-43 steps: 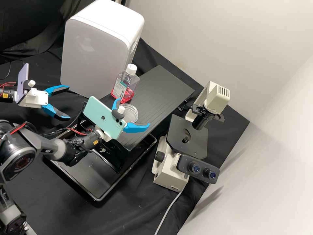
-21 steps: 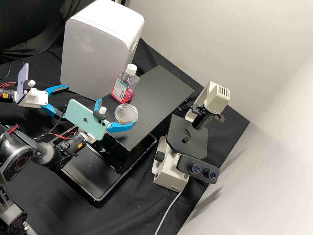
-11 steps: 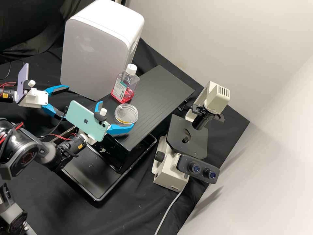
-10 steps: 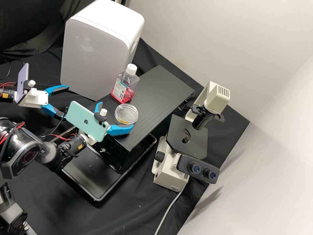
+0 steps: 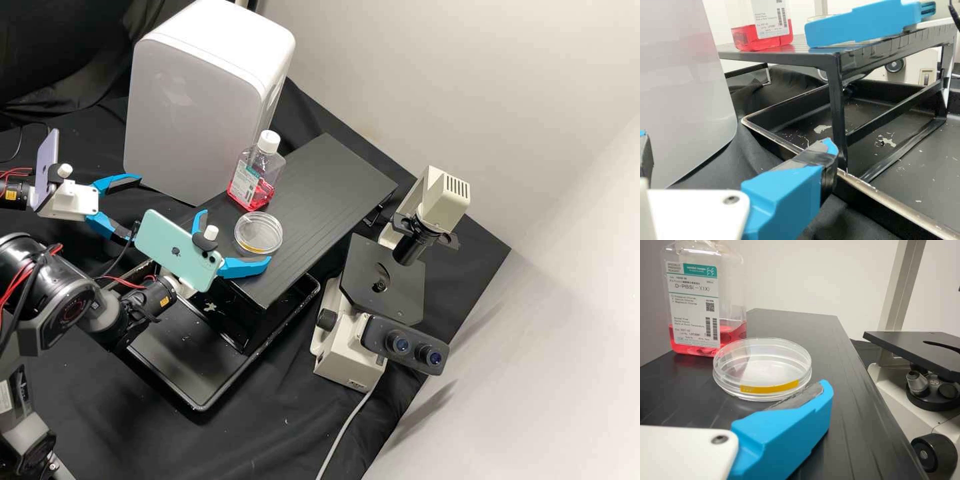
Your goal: Remove the lid from the petri dish
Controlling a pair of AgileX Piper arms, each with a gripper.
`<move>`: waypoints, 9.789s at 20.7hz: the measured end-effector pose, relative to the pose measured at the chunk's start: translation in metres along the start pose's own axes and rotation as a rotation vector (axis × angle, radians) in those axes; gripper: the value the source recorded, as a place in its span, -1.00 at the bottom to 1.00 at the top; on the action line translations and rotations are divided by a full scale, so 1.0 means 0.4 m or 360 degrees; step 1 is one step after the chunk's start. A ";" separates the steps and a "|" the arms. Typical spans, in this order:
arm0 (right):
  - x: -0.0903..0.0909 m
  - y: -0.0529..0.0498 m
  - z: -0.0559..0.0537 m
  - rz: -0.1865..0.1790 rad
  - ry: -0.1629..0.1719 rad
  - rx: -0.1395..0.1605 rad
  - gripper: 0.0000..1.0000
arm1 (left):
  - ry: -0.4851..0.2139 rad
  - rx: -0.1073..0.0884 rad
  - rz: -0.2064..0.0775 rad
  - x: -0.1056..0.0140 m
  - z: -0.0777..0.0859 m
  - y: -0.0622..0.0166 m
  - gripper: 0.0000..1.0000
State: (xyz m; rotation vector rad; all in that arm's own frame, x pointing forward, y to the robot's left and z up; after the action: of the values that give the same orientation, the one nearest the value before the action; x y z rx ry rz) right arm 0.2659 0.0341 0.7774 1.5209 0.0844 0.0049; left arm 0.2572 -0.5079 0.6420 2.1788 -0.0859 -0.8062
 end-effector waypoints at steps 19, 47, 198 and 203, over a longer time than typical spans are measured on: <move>0.083 0.036 0.002 0.0084 -0.0067 0.0025 1.00 | 0.0000 0.0000 0.0000 0.000 0.000 0.000 1.00; 0.080 0.034 0.005 0.0085 -0.0100 0.0003 -1.00 | 0.0002 -0.0001 -0.0018 0.001 -0.001 -0.008 1.00; -0.061 0.003 -0.071 0.0076 0.0104 0.0008 -1.00 | 0.0074 -0.0005 -0.0005 0.019 -0.013 -0.012 1.00; -0.059 -0.005 -0.065 0.0058 0.0087 -0.0033 -1.00 | 0.0074 -0.0005 -0.0005 0.019 -0.013 -0.012 1.00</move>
State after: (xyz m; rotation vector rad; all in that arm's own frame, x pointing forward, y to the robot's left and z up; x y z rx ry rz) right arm 0.2409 0.0586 0.7752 1.5015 0.0998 0.0762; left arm 0.2651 -0.5036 0.6370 2.1940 -0.0577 -0.7566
